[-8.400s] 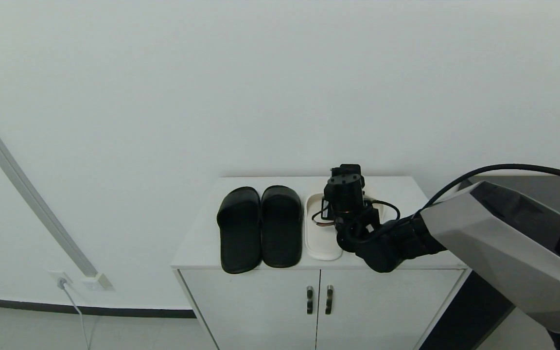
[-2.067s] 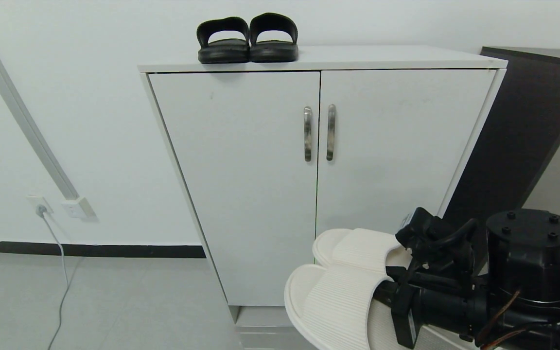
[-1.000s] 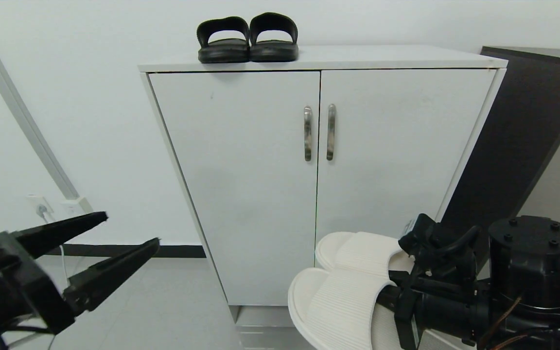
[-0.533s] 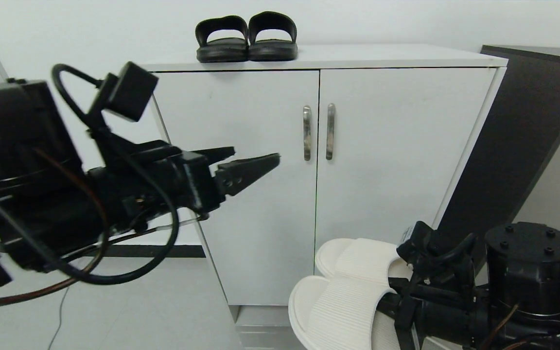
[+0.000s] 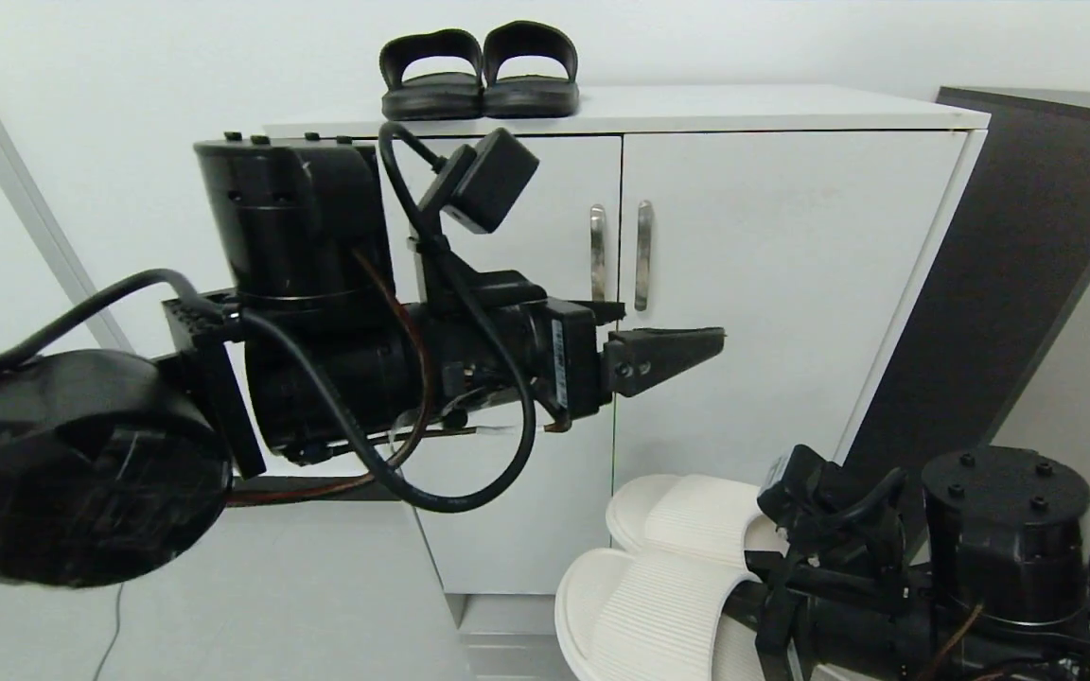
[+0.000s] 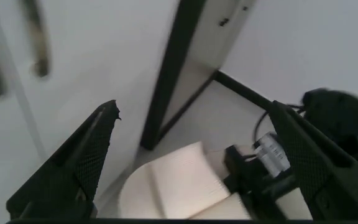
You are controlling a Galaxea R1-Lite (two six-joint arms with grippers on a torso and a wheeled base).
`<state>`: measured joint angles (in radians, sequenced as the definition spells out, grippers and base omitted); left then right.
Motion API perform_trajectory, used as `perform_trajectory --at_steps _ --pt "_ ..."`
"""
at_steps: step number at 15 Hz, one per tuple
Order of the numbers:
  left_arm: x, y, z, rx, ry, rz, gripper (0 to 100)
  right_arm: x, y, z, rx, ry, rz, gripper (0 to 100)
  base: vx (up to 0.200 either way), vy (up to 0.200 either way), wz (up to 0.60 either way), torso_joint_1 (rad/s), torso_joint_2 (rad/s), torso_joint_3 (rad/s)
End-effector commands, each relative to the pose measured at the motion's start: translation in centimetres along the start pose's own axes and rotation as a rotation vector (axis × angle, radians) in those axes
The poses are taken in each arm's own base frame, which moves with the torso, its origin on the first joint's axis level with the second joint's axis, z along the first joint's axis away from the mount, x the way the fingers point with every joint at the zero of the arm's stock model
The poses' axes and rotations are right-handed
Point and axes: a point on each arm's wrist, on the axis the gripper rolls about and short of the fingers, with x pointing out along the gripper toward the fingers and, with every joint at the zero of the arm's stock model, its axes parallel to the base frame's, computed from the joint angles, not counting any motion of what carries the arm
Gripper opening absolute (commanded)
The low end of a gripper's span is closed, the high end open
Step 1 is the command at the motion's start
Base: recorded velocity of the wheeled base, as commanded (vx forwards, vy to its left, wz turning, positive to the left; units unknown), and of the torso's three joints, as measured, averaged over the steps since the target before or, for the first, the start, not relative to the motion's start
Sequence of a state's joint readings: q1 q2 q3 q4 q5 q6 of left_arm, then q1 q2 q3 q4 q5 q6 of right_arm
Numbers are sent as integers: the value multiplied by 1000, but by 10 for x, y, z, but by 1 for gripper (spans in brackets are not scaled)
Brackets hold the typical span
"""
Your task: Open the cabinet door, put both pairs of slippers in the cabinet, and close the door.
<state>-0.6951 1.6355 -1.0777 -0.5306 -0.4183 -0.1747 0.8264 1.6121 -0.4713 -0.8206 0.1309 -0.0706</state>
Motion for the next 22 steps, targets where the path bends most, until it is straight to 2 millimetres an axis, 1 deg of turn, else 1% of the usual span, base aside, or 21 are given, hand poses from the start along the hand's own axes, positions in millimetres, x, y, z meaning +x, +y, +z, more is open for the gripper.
perform_trajectory --at_steps 1,3,4,8,9,11,17,20,22 --pt "13 4 12 -41 0 -54 100 3 2 -5 0 17 8 0 0 0 0 0 0 0" --pt "19 8 26 -91 -15 -102 100 3 2 -4 -1 12 8 0 0 0 0 0 0 0" --pt "26 15 29 -101 -18 -115 100 3 2 -4 -1 9 8 0 0 0 0 0 0 0" --pt "48 47 25 -110 -27 -38 100 3 2 -4 -1 12 8 0 0 0 0 0 0 0" --pt "51 50 23 -112 -31 -13 100 3 2 -4 -1 11 8 0 0 0 0 0 0 0" --pt "53 52 23 -113 -41 37 100 4 2 -4 -1 12 8 0 0 0 0 0 0 0" --pt "52 53 35 -112 -70 139 100 5 2 -6 0 19 7 0 0 0 0 0 0 0" --pt "58 57 38 -110 -73 146 100 5 2 -6 -2 19 7 0 0 0 0 0 0 0" --pt "65 62 34 -115 -68 182 100 4 2 -5 -2 17 7 0 0 0 0 0 0 0"
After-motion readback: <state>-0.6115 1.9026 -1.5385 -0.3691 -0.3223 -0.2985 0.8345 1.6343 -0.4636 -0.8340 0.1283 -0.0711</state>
